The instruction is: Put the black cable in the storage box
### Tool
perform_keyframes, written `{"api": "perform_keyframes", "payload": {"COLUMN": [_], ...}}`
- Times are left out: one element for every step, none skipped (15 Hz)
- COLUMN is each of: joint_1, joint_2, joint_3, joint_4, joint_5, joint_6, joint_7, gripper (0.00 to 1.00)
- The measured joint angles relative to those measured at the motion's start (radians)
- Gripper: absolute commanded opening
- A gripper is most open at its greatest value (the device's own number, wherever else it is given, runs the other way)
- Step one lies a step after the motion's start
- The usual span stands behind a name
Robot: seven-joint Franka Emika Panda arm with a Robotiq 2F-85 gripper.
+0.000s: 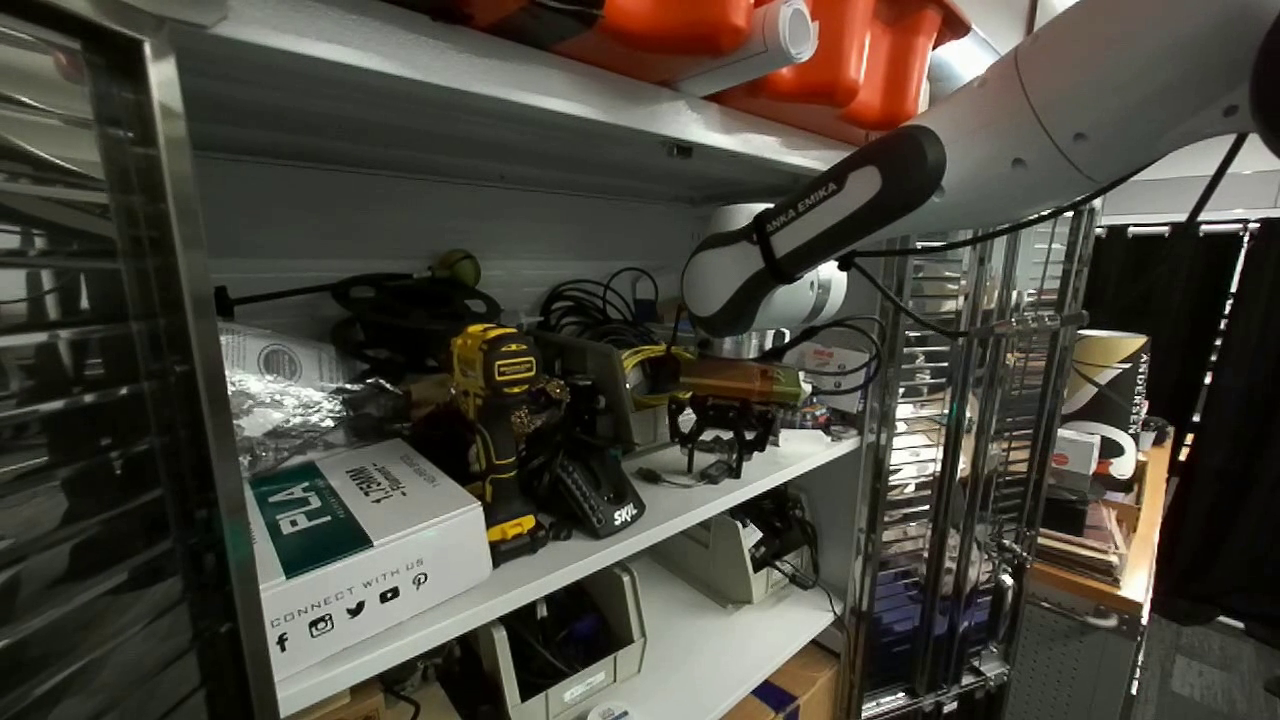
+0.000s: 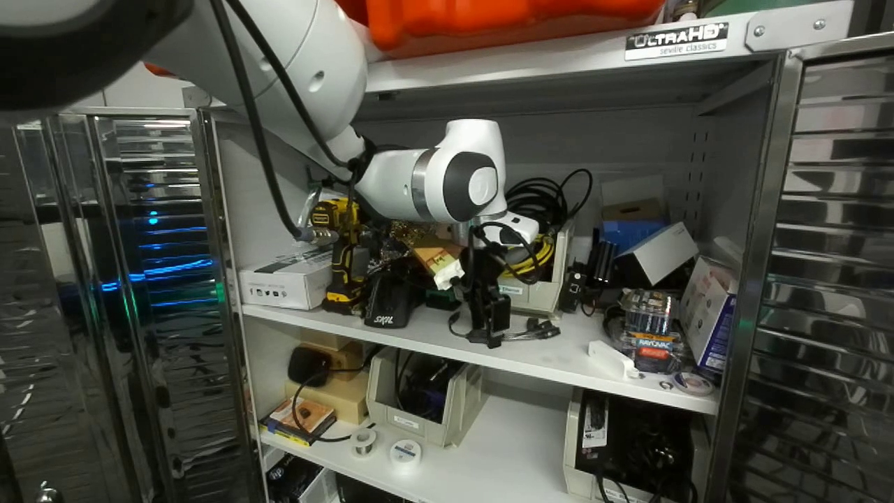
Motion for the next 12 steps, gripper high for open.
{"api": "perform_keyframes", "payload": {"joint_1": [0.002, 0.002, 0.003, 0.004, 0.005, 0.006, 0.009, 0.011, 0.015, 0.019, 0.025, 0.031], "joint_2": [0.000, 0.000, 0.000, 0.000, 0.000, -0.001, -0.002, -0.004, -0.006, -0.011, -0.020, -0.032], "joint_3": [-0.003, -0.005, -0.008, -0.010, -0.012, -0.014, -0.015, -0.016, -0.018, -0.020, -0.021, -0.022], "joint_4": [0.006, 0.012, 0.018, 0.021, 0.024, 0.025, 0.025, 0.023, 0.019, 0.012, -0.001, -0.018], "joint_5": [-0.006, -0.013, -0.023, -0.034, -0.045, -0.056, -0.068, -0.080, -0.092, -0.106, -0.122, -0.136], "joint_6": [-0.024, -0.046, -0.066, -0.083, -0.094, -0.102, -0.109, -0.112, -0.113, -0.112, -0.112, -0.112], "joint_7": [0.000, 0.000, 0.000, 0.001, 0.002, 0.002, 0.003, 0.004, 0.005, 0.006, 0.007, 0.007], "gripper": [0.31, 0.22, 0.15, 0.09, 0.09, 0.09, 0.09, 0.09, 0.09, 0.09, 0.09, 0.09]}}
